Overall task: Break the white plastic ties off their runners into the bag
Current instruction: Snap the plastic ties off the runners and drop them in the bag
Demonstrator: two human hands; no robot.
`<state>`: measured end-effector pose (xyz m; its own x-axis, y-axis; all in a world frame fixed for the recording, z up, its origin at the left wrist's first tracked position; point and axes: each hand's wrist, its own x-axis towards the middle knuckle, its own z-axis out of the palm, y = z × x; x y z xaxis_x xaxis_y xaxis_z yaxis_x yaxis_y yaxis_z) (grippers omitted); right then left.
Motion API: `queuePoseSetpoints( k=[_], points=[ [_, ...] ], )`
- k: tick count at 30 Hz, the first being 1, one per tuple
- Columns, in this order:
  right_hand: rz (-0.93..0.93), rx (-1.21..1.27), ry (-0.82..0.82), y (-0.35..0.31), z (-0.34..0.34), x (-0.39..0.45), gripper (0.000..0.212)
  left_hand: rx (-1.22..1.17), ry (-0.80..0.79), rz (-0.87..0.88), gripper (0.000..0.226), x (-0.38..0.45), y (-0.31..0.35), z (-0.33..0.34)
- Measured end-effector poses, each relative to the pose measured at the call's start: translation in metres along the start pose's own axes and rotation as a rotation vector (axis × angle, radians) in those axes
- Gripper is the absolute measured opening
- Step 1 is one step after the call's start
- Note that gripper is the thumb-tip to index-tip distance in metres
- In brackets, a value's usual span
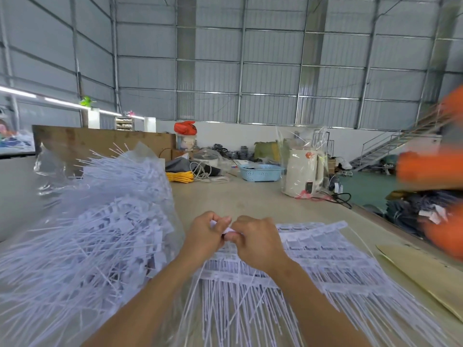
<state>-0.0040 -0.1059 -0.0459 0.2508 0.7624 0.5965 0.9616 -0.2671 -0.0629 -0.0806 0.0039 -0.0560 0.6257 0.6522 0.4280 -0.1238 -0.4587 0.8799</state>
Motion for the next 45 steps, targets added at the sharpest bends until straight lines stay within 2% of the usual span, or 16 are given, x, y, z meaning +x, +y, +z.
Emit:
queuePoseSetpoints(
  k=[3,5,7,8,11,13,15,17,19,22,24,25,29,34,38,45],
  points=[
    [-0.040,-0.125,0.025,-0.007,-0.007,-0.002,0.014,0.248,0.045,-0.034,0.030,0.005,-0.007,0.001],
    [-0.048,-0.114,0.176,-0.011,-0.019,-0.001,0.008,0.366,0.168,-0.146,0.024,0.012,-0.019,-0.011],
    [-0.013,0.112,0.427,-0.008,-0.032,0.002,0.020,0.085,0.231,-0.271,0.026,0.017,-0.026,-0.024],
    [0.017,0.233,0.481,-0.005,-0.036,0.004,0.024,-0.070,0.218,-0.286,0.027,0.017,-0.024,-0.025],
    [0.028,0.375,0.357,0.000,-0.032,0.002,0.023,-0.271,0.069,-0.220,0.031,0.007,-0.007,-0.006],
    [0.026,0.426,0.336,0.002,-0.027,0.000,0.015,-0.384,-0.022,-0.184,0.034,-0.001,0.006,0.009],
    [0.052,0.475,0.329,0.001,-0.027,0.000,0.016,-0.504,-0.087,-0.170,0.048,-0.005,0.017,0.014],
    [0.047,0.450,0.329,-0.001,-0.026,0.001,0.022,-0.602,-0.159,-0.156,0.058,-0.007,0.026,0.013],
    [0.042,0.411,0.315,-0.002,-0.024,0.001,0.021,-0.597,-0.209,-0.096,0.058,-0.012,0.032,0.013],
    [0.017,0.453,0.271,0.002,-0.025,-0.001,0.038,-0.439,-0.147,0.042,0.034,-0.021,0.034,0.016],
    [0.015,0.477,0.217,0.007,-0.029,-0.003,0.048,-0.404,-0.087,0.066,0.024,-0.023,0.034,0.017],
    [0.025,0.479,0.188,0.010,-0.030,-0.004,0.047,-0.398,-0.059,0.062,0.024,-0.022,0.033,0.016],
    [0.113,0.447,0.109,0.019,-0.032,-0.003,0.022,-0.383,0.009,0.070,0.016,-0.020,0.033,0.014],
    [0.109,0.409,0.101,0.018,-0.027,-0.003,0.020,-0.314,0.023,0.111,0.028,-0.021,0.031,0.017],
    [0.067,0.366,0.124,0.014,-0.027,-0.002,0.024,-0.259,0.052,0.120,0.028,-0.019,0.033,0.015],
    [0.004,0.114,0.238,0.005,-0.024,-0.002,0.029,-0.134,0.091,0.019,0.030,-0.012,0.029,0.012]
  ],
)
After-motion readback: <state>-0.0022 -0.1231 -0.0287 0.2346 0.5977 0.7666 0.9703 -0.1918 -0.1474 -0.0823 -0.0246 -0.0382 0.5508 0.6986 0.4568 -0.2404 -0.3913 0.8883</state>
